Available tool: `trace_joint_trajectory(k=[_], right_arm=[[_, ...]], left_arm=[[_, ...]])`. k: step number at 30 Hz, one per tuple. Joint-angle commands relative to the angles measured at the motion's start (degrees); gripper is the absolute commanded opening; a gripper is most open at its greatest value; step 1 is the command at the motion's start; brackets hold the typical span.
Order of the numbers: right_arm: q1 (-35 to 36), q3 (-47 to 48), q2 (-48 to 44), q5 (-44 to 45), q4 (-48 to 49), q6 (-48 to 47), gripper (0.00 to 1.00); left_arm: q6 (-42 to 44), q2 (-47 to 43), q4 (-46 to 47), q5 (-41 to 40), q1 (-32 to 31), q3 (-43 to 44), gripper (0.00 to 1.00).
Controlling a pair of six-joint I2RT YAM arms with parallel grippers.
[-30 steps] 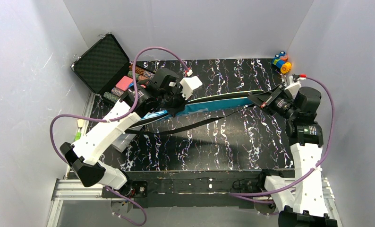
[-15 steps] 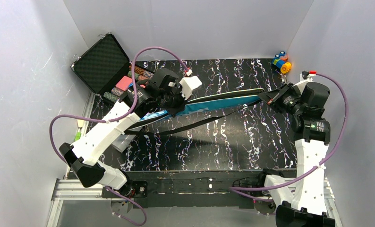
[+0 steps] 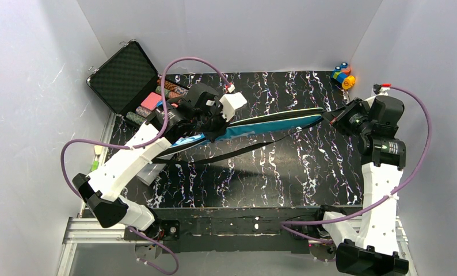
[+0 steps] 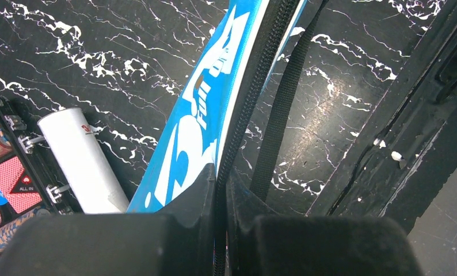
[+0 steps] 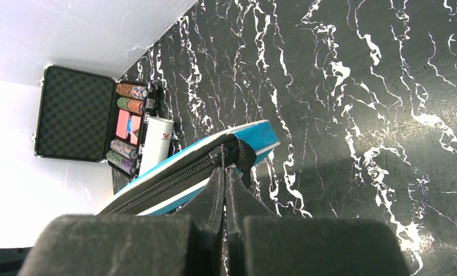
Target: Pack up the badminton gear
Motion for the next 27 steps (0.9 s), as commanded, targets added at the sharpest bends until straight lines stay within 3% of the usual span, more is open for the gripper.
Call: trace_joint_trajectory(k=[1, 7, 8, 11, 15, 23, 27], right_arm=[[-2.61, 2.01, 1.54, 6.99, 3.48, -1.86, 0.01], [-3.27, -3.11, 1.47, 3.75, 5.88, -0.84, 0.01], [-3.37, -3.37, 1.51, 2.86, 5.69, -0.59, 0.06], [-4.00, -2.45, 0.92, 1.30, 4.80, 1.27, 0.34], [-4.52, 2.63, -0.76, 2.54, 2.75, 3.85, 0.50], [-4.61, 8.24, -2.51, 4.38, -1.12, 8.31, 0.53], [-4.61, 7.27, -2.98, 3.02, -0.73, 9.64, 0.53]], left_arm=[[0.20, -2.82, -0.77, -2.58, 0.52, 0.96, 0.00], [0.36, -2.80, -0.56, -2.64, 0.55, 1.38, 0.00], [0.33, -2.35, -0.48, -2.48, 0.48, 1.71, 0.00], [-0.06, -0.05, -0.36, -1.58, 0.51, 4.34, 0.00], [-0.41, 5.25, -0.76, -0.86, 0.22, 11.49, 0.00], [3.30, 17.44, 1.95, -4.62, -3.31, 25.72, 0.00], [8.14, 23.41, 4.21, -11.92, -7.12, 31.76, 0.00]])
